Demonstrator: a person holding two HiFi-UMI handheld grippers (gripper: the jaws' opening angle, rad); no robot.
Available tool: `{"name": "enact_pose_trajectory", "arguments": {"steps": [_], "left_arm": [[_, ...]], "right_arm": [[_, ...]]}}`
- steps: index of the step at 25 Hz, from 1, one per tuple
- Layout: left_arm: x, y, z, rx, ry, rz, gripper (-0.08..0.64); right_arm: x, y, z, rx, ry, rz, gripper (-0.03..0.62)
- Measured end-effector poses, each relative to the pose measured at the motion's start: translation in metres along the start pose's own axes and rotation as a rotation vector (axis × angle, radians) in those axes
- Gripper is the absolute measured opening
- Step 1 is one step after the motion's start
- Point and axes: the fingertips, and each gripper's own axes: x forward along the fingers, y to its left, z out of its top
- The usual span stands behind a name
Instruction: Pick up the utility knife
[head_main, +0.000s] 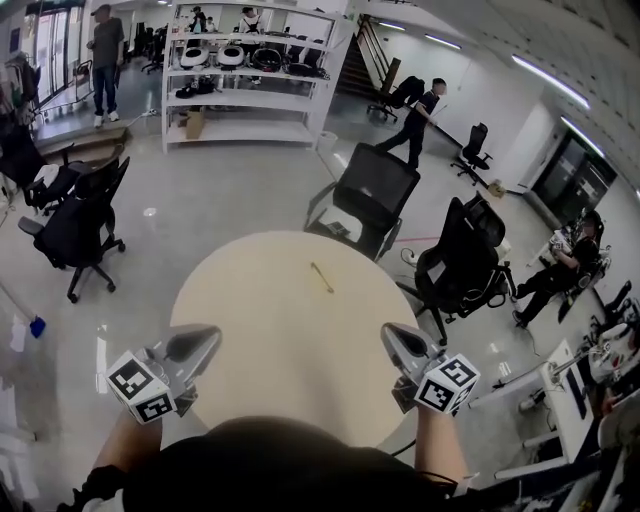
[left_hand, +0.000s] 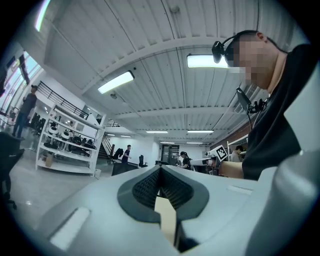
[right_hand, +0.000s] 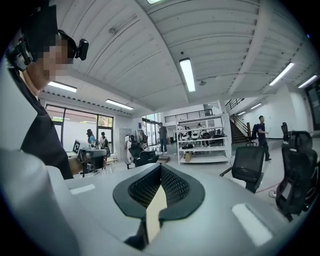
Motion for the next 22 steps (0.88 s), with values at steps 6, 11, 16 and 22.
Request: {"name": "enact_pose_trajectory", "arguments": {"steps": [6,11,16,22], "left_arm": [[0.027,0.001,-0.009,-0.006,0.008,0.039,-0.003],[0.045,0.008,-0.016,-0.009,0.037,0.062,-0.003],[0.066,0.029,-0.024,-0.013,0.067,0.064,-0.003],[0.098,0.071,-0.037,-0.032,0.086,0.057,-0.003]], "right_arm": [[0.005,-0.038,0.000,-0.015,0.002,0.021,0.014],[0.021,-0.062,-0.010,0.009,0.012,0.043,0.015],[0.042,-0.087,-0.020,0.022,0.026,0.035,0.015],[0.087,-0.122,-0.031,0.024,0.065,0.019,0.015]]}}
